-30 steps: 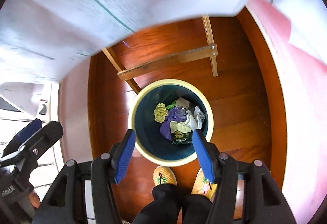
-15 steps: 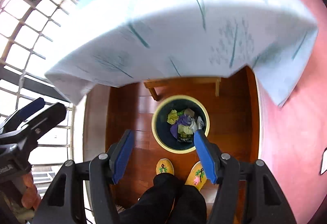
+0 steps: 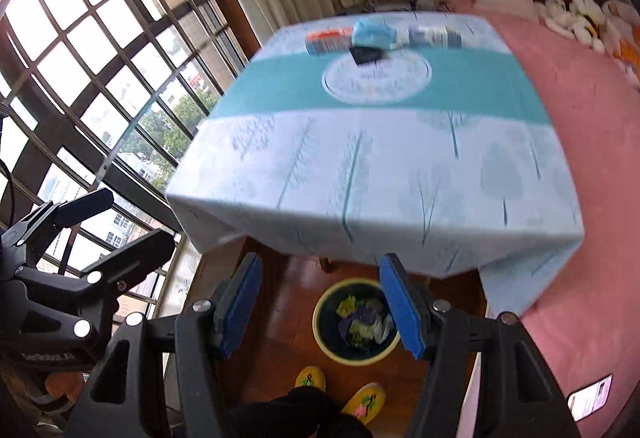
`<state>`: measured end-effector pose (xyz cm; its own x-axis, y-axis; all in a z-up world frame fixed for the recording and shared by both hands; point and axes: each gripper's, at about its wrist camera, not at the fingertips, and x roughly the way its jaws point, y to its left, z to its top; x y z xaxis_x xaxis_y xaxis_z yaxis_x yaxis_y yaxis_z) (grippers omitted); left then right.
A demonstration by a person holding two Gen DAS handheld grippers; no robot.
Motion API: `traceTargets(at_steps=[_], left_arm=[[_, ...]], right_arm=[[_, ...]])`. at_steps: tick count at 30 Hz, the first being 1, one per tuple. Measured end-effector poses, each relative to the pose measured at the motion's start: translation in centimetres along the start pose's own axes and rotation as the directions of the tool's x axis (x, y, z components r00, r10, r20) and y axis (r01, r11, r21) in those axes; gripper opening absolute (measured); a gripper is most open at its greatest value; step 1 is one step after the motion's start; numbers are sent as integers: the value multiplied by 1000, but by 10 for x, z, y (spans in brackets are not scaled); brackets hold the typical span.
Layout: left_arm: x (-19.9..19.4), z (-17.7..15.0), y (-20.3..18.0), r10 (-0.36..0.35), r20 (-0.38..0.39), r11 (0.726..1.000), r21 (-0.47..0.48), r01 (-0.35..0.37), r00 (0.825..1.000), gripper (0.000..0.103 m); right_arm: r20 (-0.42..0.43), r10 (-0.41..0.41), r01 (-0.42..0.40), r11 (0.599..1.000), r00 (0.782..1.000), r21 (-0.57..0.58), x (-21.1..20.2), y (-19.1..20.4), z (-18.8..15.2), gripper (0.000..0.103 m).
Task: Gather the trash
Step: 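Raise both tools back up toward the table, then grasp the red-white strawberry carton with the left tool while the right tool grasps the black card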
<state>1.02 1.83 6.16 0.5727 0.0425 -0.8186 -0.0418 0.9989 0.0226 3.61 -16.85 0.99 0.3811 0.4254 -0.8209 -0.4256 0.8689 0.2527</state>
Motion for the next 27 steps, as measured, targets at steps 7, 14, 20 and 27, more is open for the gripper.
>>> traceTargets(at_steps=[7, 14, 20, 27], left_arm=[[-21, 41, 4, 57, 90, 998, -18, -55, 994, 101], [-8, 85, 16, 63, 135, 998, 10, -65, 989, 101], [36, 139, 36, 44, 142, 993, 104, -59, 989, 101], [115, 222, 79, -26, 67, 968, 250, 8, 997, 101]], right_arm=[[82, 2, 3, 998, 997, -61, -20, 5, 46, 62], [136, -15, 24, 997, 991, -67, -15, -3, 93, 70], [149, -71, 75, 997, 986, -23, 17, -20, 139, 70], [89, -143, 133, 985, 986, 108, 90, -33, 206, 71]])
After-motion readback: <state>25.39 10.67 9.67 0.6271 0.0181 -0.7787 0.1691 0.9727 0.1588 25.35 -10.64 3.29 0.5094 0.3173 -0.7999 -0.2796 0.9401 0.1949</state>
